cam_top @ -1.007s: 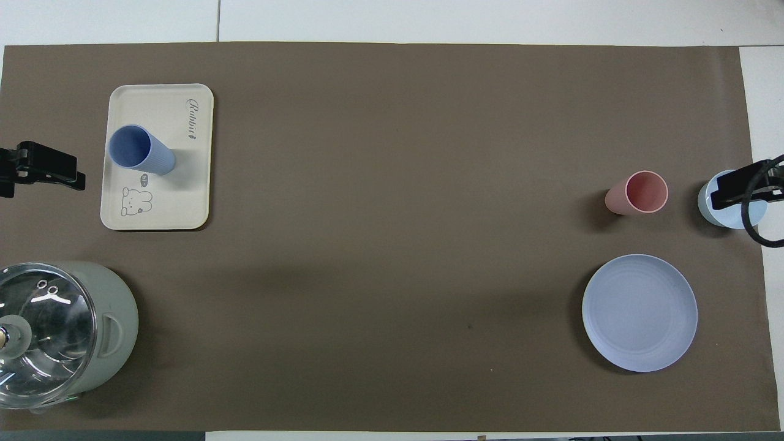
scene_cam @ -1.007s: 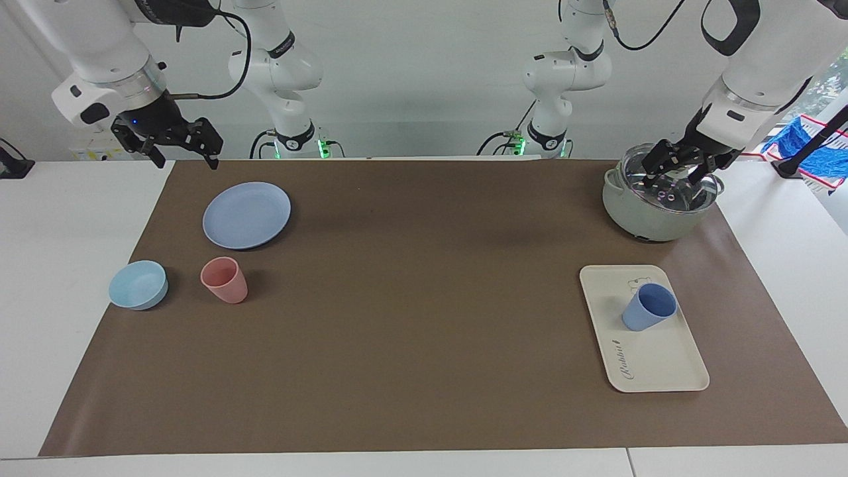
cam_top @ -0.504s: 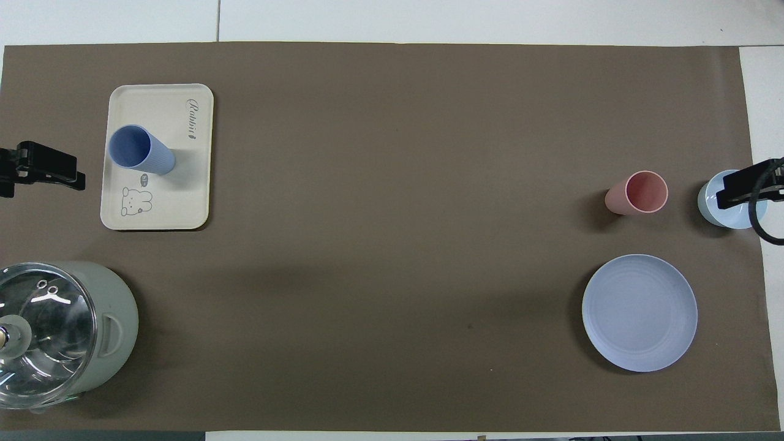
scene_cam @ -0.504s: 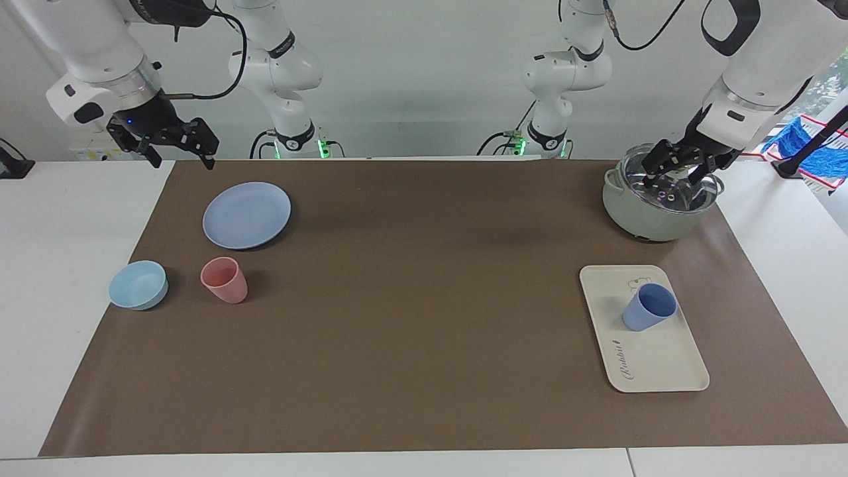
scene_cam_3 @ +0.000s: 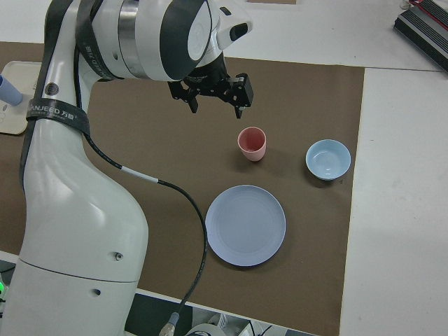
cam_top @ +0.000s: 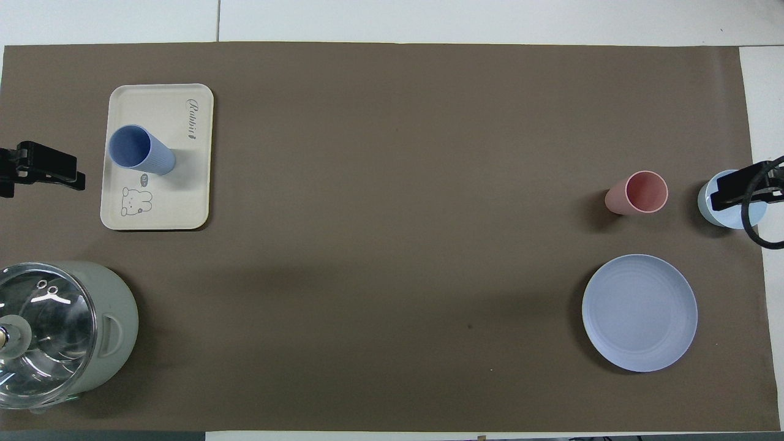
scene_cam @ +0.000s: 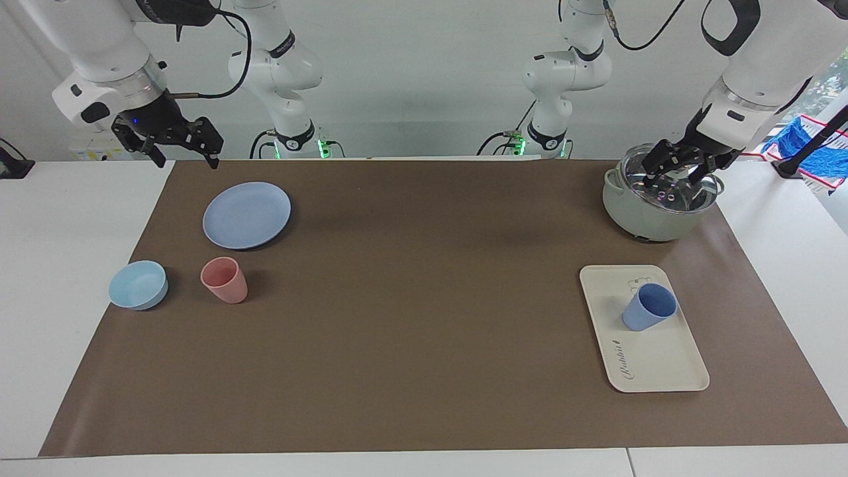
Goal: Place cup on tray
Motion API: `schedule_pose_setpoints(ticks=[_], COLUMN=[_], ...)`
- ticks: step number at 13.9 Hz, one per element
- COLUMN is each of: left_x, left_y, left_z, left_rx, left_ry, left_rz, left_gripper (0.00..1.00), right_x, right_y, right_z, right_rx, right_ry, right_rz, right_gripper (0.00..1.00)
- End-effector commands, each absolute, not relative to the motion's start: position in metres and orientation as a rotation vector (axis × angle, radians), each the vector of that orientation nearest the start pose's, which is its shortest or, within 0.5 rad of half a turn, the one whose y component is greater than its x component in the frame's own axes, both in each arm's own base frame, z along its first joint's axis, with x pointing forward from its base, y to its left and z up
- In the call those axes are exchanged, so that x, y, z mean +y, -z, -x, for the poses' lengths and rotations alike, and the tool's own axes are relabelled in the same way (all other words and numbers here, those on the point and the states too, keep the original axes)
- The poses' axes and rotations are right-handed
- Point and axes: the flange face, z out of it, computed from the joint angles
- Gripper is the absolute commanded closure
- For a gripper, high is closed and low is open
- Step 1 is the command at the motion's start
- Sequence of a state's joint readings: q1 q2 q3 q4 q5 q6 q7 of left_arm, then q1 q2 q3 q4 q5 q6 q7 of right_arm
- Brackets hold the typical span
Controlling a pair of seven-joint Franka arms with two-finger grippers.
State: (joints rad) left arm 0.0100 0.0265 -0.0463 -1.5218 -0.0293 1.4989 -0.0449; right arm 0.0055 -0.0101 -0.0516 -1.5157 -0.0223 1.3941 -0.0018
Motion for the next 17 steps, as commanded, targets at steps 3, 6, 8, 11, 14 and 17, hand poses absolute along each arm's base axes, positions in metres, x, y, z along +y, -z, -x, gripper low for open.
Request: schedule_pose_setpoints(ticks=[3,6,8,11,14,17], left_x=[-0.021,-0.021,-0.021,-0.021,-0.021,-0.021], left_y=[-0.628,-0.628,-0.628,-0.628,-0.628,-0.628], left_z=[-0.547,-0.547,-0.547,-0.547,-0.547,-0.547], left_rx=[-0.032,-0.032,-0.032,-0.032,-0.032,-0.032], left_ry=[-0.071,-0.071,-0.071,-0.071,-0.071,-0.071], left_rz=[3.180,3.180,3.180,3.180,3.180,3.180], left_gripper=[0.00,0.00,0.00,0.00,0.00,0.00], right_x=[-0.031,-0.031,-0.032,-0.033,-0.044,-0.042], right_y=[-0.640,-0.642,-0.643,-0.632,-0.627,-0.625], right_z=[-0.529,-0.529,-0.527,-0.527,-0.533,-0.532], right_rx=[0.042,0.047,0.045,0.054,0.085,0.080], right_ry=[-0.174,-0.164,-0.164,-0.198,-0.133,-0.136], right_rz=[3.140,3.140,3.140,3.137,3.138,3.140], right_gripper=[0.00,0.00,0.00,0.00,0.00,0.00])
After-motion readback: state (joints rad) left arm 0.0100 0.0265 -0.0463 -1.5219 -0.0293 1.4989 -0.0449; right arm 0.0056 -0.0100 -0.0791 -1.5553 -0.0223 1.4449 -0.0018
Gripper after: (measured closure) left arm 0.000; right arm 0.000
